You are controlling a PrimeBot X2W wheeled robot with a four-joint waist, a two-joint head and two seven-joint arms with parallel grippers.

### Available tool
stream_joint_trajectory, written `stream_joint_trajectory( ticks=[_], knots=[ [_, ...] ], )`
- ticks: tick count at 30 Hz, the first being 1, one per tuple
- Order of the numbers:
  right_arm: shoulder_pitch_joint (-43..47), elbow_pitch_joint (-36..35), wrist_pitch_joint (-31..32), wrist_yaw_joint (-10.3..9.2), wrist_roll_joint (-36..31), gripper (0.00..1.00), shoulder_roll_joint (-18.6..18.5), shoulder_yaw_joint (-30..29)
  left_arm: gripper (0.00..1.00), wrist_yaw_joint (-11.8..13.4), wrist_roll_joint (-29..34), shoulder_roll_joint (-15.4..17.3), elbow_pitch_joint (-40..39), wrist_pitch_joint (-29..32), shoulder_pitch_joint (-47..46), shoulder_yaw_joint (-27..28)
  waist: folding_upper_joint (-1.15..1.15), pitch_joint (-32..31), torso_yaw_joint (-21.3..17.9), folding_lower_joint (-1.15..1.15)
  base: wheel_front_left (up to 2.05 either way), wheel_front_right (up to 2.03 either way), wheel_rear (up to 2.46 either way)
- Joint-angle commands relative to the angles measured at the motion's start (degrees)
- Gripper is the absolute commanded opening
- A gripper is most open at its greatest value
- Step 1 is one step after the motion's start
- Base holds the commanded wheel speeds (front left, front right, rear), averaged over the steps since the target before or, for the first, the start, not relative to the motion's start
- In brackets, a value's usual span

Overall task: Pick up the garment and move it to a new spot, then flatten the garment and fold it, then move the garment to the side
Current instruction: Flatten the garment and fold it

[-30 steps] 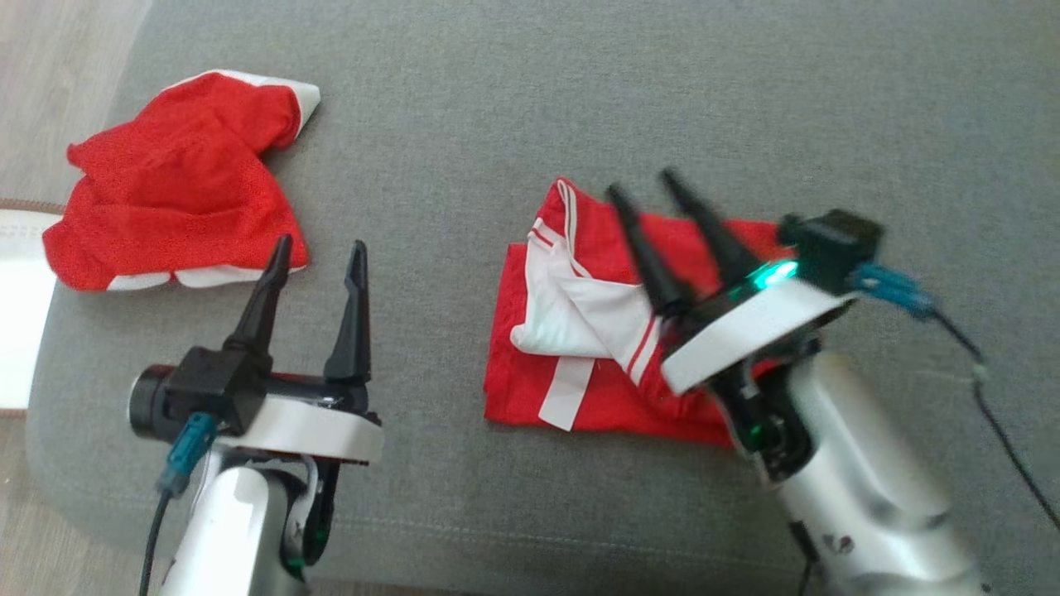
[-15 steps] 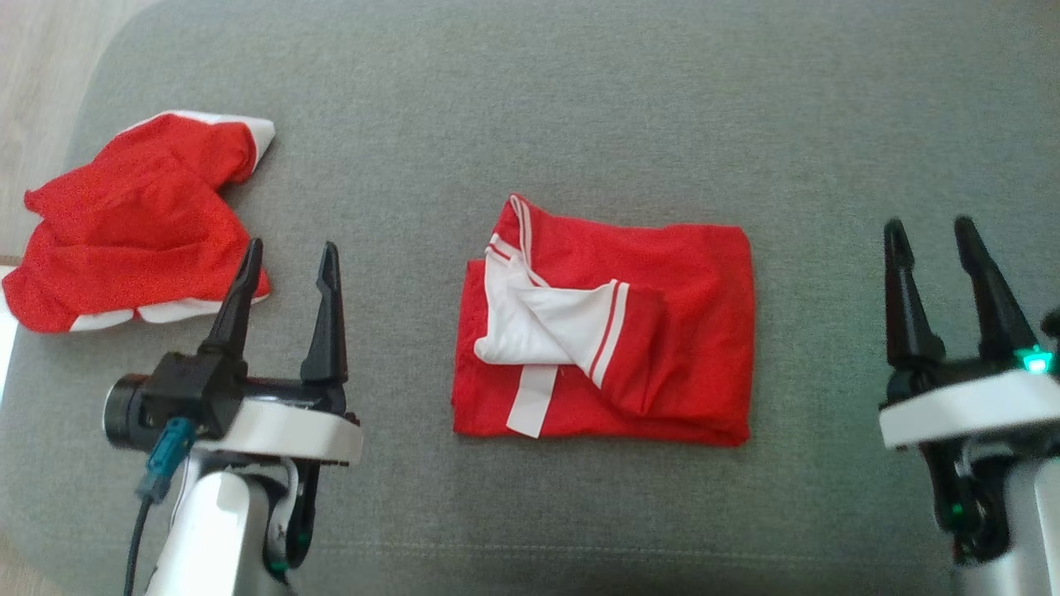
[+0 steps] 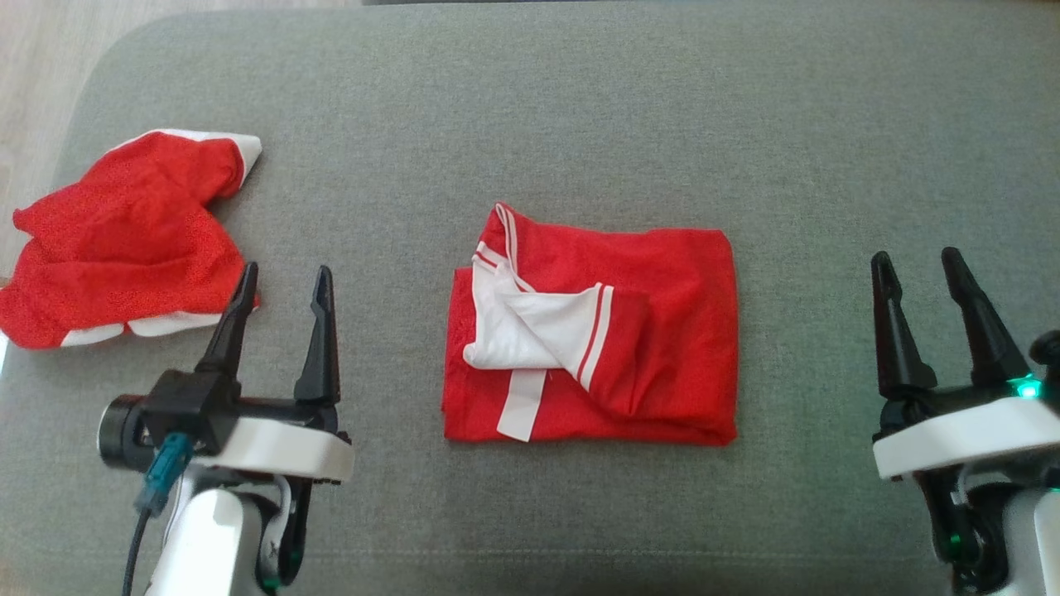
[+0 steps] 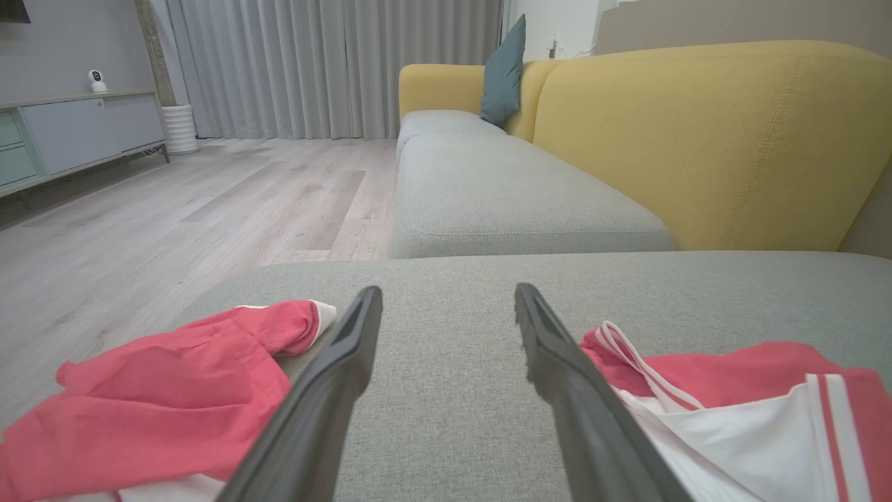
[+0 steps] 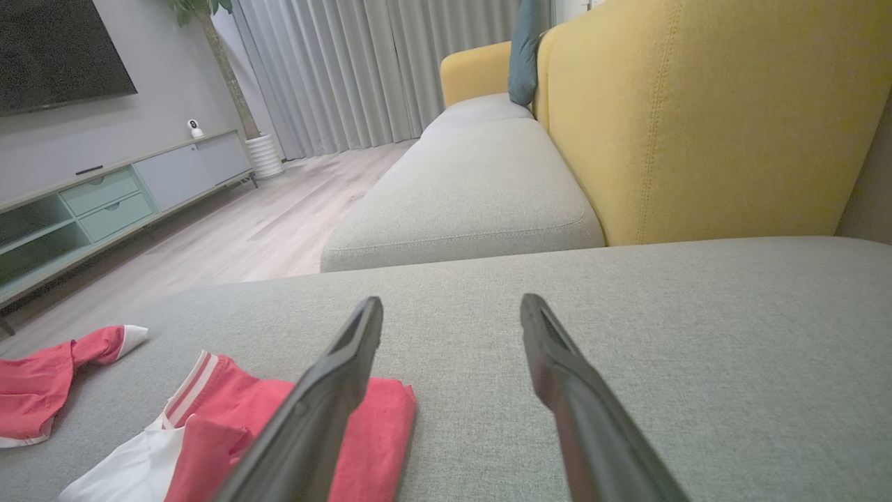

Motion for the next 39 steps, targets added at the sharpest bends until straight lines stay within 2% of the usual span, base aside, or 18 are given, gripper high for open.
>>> stream_joint_trajectory(
  ticks=[1, 2, 3, 4, 10, 19, 29, 34, 39],
  knots=[
    [0.0, -2.1, 0.3, 0.22, -0.3, 1.00, -0.6, 1.5, 1.00, 0.6, -0.4, 1.2, -1.9, -0.2, -1.1, 2.1, 0.00, 0.0, 0.1, 0.00, 0.00, 0.00, 0.00],
    [-0.1, -1.9, 0.7, 0.22, -0.3, 0.89, -0.6, 1.8, 1.00, 0.6, -0.4, 1.2, -2.0, -0.2, -1.1, 2.1, 0.00, 0.0, 0.1, 0.00, 0.00, 0.00, 0.00],
    [-0.2, -1.7, 1.1, 0.22, -0.3, 0.37, -0.7, 2.2, 1.00, 0.7, -0.4, 1.3, -2.0, -0.2, -1.1, 2.0, 0.00, 0.1, 0.1, 0.00, 0.00, 0.00, 0.00],
    [-0.4, -1.3, 1.4, 0.22, -0.2, 0.00, -0.7, 2.8, 1.00, 0.7, -0.4, 1.3, -2.1, -0.2, -1.2, 1.9, 0.00, 0.2, 0.1, 0.00, 0.00, 0.00, 0.00],
    [-5.4, 6.6, 2.4, 0.22, 1.5, 0.00, -0.7, 11.8, 1.00, 0.6, -0.4, 1.4, -2.5, -0.1, -2.5, 1.3, 0.00, 2.1, 0.7, 0.00, 0.00, 0.00, 0.00],
    [-14.9, 23.8, -2.1, 0.22, 5.9, 0.00, 1.6, 23.9, 1.00, -0.1, -0.6, 0.4, -1.5, -0.2, -5.4, -0.5, 0.00, 4.2, 4.1, 0.00, 0.00, 0.00, 0.00],
    [-18.9, 29.9, -2.0, 0.22, 10.5, 0.00, 2.7, 37.8, 1.00, 0.1, -0.7, 0.0, -1.2, -0.3, -6.2, -0.4, 0.00, 5.2, 5.5, 0.00, 0.00, 0.00, 0.00],
    [-19.6, 30.8, -4.6, 0.22, 11.2, 0.00, 2.6, 39.4, 1.00, 0.3, -0.7, -0.1, -1.3, -0.3, -6.0, -0.1, 0.00, 4.9, 5.5, 0.00, 0.00, 0.00, 0.00],
    [-18.5, 25.9, -9.8, 0.22, 10.1, 0.00, 1.5, 34.1, 1.00, 0.6, -0.7, 0.0, -1.3, -0.3, -4.8, 0.9, 0.00, 3.2, 4.5, 0.00, 0.00, 0.00, 0.00]
  ],
)
